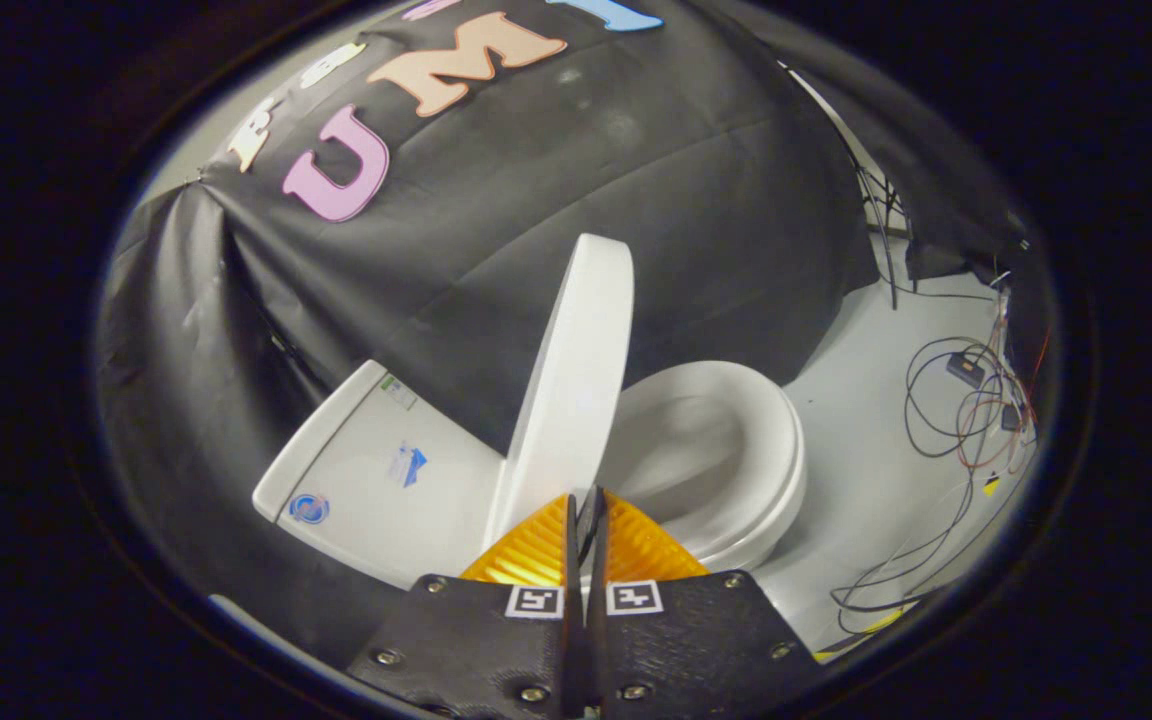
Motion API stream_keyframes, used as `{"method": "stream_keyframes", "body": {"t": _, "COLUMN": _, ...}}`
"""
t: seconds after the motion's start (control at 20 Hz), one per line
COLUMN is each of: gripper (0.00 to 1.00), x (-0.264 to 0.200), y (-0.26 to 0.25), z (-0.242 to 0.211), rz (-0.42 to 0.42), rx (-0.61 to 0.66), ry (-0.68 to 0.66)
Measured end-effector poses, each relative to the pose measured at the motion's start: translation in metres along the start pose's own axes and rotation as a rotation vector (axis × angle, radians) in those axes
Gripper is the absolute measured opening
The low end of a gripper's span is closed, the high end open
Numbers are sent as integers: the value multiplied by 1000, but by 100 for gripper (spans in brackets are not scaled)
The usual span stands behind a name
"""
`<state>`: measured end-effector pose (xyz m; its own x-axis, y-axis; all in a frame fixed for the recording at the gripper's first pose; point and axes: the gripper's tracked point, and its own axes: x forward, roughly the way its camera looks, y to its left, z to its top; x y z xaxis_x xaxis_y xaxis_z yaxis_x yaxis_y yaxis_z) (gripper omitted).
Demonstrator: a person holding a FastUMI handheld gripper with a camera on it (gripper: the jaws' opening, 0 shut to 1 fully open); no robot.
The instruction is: Open the toilet lid.
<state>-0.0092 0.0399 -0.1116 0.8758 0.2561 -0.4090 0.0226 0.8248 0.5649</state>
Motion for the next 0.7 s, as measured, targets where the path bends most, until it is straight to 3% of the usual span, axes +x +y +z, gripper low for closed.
{"method": "stream_keyframes", "body": {"t": 0.4, "gripper": 1, "x": -4, "y": 15, "z": 5, "rz": 14, "rx": -53, "ry": -20}}
{"method": "stream_keyframes", "body": {"t": 0.7, "gripper": 1, "x": -5, "y": 19, "z": 8, "rz": -37, "rx": -155, "ry": -42}}
